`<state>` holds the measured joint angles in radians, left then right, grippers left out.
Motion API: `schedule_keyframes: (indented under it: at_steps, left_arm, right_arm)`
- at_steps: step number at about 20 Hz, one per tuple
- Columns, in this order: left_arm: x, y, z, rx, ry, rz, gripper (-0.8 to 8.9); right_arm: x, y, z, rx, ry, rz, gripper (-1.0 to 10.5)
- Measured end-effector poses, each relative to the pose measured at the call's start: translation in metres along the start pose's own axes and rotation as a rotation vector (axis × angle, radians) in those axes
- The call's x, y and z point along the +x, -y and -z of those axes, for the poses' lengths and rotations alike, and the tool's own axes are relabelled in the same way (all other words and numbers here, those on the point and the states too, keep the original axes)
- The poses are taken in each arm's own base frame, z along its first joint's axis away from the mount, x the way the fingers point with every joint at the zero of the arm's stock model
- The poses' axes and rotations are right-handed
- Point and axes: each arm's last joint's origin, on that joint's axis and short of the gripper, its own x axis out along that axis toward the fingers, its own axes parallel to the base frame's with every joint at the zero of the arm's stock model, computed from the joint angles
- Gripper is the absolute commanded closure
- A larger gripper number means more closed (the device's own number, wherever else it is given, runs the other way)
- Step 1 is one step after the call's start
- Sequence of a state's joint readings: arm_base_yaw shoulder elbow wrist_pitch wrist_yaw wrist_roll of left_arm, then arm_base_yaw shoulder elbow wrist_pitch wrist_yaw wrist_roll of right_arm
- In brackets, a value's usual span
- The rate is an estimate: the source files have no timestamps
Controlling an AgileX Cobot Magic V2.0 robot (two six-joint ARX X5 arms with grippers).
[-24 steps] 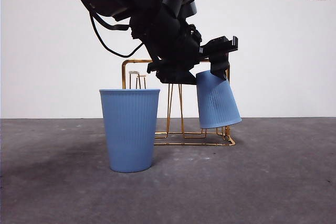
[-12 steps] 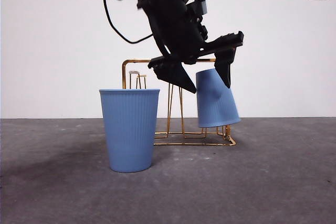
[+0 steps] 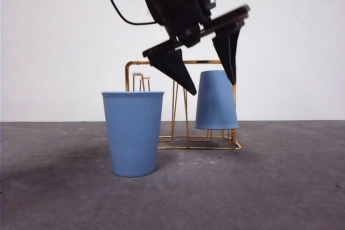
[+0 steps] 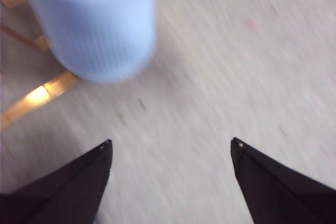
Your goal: Pick up cup 1,put cup 1 in the cup rack,pick up cup 2,put cup 2 in the cup rack
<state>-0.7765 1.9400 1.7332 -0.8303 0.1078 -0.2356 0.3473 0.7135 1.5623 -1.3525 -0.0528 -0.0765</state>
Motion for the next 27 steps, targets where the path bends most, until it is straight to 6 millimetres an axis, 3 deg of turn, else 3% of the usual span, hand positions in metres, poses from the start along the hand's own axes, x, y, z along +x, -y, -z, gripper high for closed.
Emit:
schedule_keyframes:
  at_steps: [2, 7, 11, 13, 15, 21, 25, 27]
  left_arm:
    - [-0.031, 0.008, 0.003, 0.024, 0.034, 0.016, 4.37]
    - [-0.165, 0.022, 0.023, 0.094, 0.325, 0.092, 4.37]
    - [-0.258, 0.018, 0.07, 0.129, 0.488, 0.105, 4.41]
    - [-0.299, 0.011, 0.101, 0.137, 0.585, 0.036, 4.41]
    - [-0.332, 0.003, 0.138, 0.132, 0.638, -0.025, 4.41]
    - [-0.385, -0.019, 0.224, 0.081, 0.736, -0.121, 4.41]
    - [-0.393, -0.025, 0.249, 0.061, 0.742, -0.113, 4.41]
    - [-0.396, -0.026, 0.255, 0.056, 0.758, -0.108, 4.41]
  right_arm:
    - [0.008, 0.0, -0.004, 0.021, -0.024, -0.019, 7.6]
    - [0.044, 0.0, -0.022, 0.061, -0.114, -0.16, 7.6]
    - [0.094, -0.001, -0.046, 0.107, -0.149, -0.344, 7.5]
    - [0.129, -0.002, -0.057, 0.134, -0.196, -0.417, 7.4]
    - [0.168, -0.009, -0.062, 0.137, -0.269, -0.461, 6.5]
    - [0.283, -0.067, -0.059, 0.056, -0.414, -0.483, 5.9]
    - [0.348, -0.107, -0.032, -0.007, -0.531, -0.402, 5.9]
    - [0.37, -0.12, -0.019, -0.027, -0.573, -0.37, 5.9]
